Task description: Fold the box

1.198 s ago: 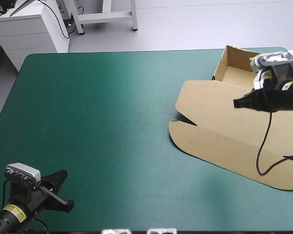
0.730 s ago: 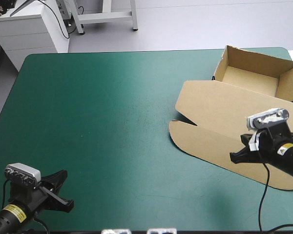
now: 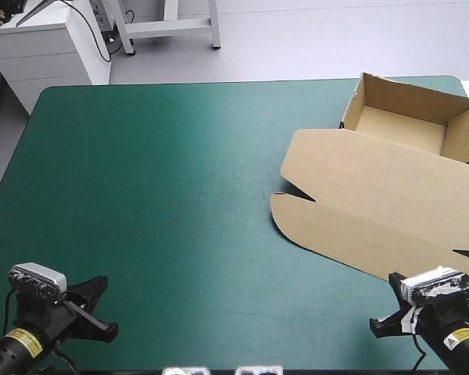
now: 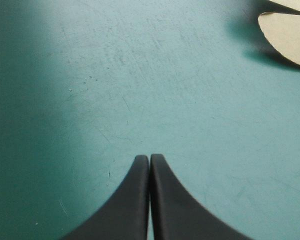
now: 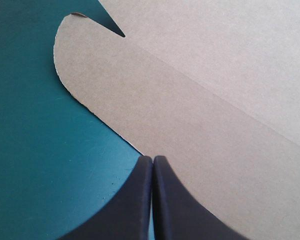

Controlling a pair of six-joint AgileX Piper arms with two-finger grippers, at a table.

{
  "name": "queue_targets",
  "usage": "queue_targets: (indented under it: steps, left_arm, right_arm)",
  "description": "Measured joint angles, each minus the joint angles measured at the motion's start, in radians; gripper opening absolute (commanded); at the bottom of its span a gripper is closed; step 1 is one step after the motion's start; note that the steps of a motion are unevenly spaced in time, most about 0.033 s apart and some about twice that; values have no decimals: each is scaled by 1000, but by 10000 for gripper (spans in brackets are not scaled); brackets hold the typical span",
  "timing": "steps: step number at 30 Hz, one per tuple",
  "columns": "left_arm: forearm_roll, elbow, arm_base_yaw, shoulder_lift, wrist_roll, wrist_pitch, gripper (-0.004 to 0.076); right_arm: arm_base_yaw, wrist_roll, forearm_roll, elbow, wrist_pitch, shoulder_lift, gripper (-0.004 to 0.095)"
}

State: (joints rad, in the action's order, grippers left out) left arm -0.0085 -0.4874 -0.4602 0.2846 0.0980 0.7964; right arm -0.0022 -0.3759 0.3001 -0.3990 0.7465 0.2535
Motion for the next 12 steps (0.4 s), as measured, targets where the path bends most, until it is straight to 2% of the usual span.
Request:
queue_targets:
  steps: [5, 12]
  left_arm:
    - [0, 0, 0, 0, 0, 3, -8]
    - [-3, 0, 0, 0, 0, 11, -8]
  right_arm:
    - [0, 4, 0, 11, 1, -76, -14]
    - [0, 4, 0, 15, 1, -85, -14]
